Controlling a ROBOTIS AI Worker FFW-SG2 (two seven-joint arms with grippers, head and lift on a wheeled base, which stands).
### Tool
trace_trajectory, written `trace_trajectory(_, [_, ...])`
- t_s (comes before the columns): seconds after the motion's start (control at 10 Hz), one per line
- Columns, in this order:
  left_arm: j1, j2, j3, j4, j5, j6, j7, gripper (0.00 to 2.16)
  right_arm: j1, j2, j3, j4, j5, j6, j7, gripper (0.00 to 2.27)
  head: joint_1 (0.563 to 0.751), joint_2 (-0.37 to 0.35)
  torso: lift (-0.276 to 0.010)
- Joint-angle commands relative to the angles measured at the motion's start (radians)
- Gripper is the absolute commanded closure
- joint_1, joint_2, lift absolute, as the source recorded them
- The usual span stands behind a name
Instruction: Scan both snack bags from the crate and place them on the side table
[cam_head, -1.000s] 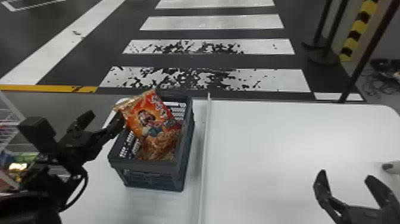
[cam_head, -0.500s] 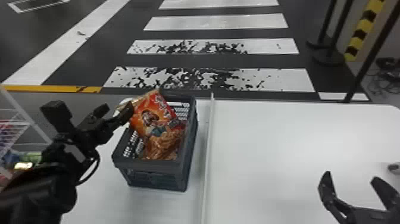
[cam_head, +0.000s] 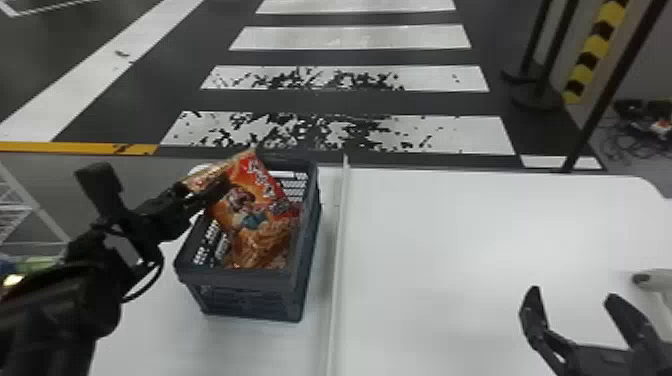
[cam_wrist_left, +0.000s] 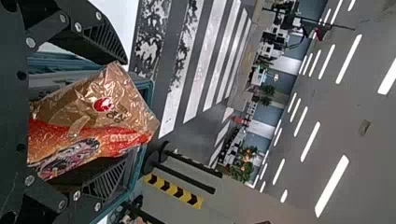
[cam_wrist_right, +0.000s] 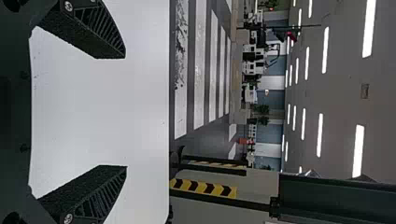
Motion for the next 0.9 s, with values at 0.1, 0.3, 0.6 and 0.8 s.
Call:
trace_trajectory(0.1, [0.000,0.000,0.003,-0.004,0.002,0.053,-0.006,1.81,0.000,0.002,0.002,0.001,0.000,0.000,0.000,0.08,0.695,0.084,-0.098])
trace_trajectory(0.3, [0.023,-0.003,0.010,-0.038,0.002,0.111,0.009,2.14,0.005,0.002,0.000,-0.002,0.000,0.000,0.000,0.08,0.695,0.082,-0.098])
trace_trajectory(0.6, [0.085,-0.005,0.065,-0.196,0.091,0.111,0.023,2.14,0.009,0.002,0.002,-0.003,0.003,-0.003,0.000,0.08,0.695,0.086,-0.098])
trace_trajectory(0.8, [0.127,-0.005,0.093,-0.298,0.166,0.117,0.047,2.14,0.015,0.002,0.002,-0.005,0.005,-0.006,0.000,0.08,0.695,0.093,-0.098])
